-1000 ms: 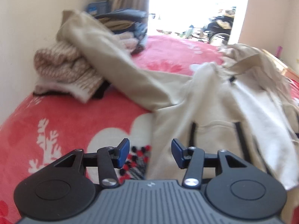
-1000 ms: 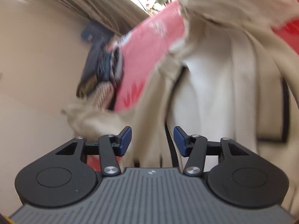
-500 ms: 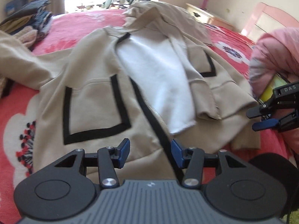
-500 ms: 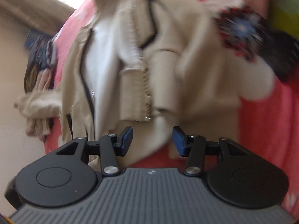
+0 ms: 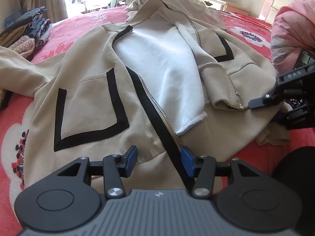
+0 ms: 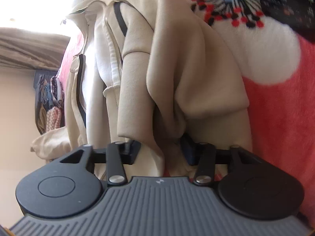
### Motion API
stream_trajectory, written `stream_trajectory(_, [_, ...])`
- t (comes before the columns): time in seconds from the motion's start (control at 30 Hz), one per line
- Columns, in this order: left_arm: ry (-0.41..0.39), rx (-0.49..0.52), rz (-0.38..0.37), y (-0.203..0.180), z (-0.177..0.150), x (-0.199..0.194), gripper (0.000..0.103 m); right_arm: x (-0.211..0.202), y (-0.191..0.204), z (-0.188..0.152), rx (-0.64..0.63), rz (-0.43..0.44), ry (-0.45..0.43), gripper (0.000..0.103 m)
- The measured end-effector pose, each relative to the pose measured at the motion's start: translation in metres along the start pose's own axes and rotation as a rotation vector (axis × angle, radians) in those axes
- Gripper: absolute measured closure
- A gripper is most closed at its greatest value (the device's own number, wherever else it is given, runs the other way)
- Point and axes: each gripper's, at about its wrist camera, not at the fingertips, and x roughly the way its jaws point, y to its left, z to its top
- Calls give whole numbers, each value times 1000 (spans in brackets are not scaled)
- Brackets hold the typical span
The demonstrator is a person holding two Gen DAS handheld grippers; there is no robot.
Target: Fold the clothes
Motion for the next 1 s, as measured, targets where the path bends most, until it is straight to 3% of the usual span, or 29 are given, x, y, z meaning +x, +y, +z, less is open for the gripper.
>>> stream_trajectory(0.07, [2,-5,-4,1,0,0,52,-11,9,-3,-79,-3,-39,82])
stream_trajectory(0.27, [12,2,-23,7,0,0,53,-76,52,-5,-284,-37,-216,86])
stream_trajectory(0.37, [18,5,-37,9,0,3,53,-96,54,1,-321,-89,-240,86])
stream_trajectory(0.53, [30,22,-48,7,0,8,52,-72,31,1,-399,-325,-174,85])
stream_trajectory(0.73, [26,34,-62,9,-2,7,51,-73,29,-1,-418,-421,-160,71])
stream_trajectory(0.87, [19,9,-77,12,-2,4,52,-103,41,-17,-504,-507,-219,70])
stream_trajectory(0.93, [10,-3,-85,13,-2,0,52,-116,52,-26,-566,-488,-255,70])
stream_trajectory(1.0, [-3,-14,-89,14,-1,-4,52,-117,64,-31,-623,-384,-263,70])
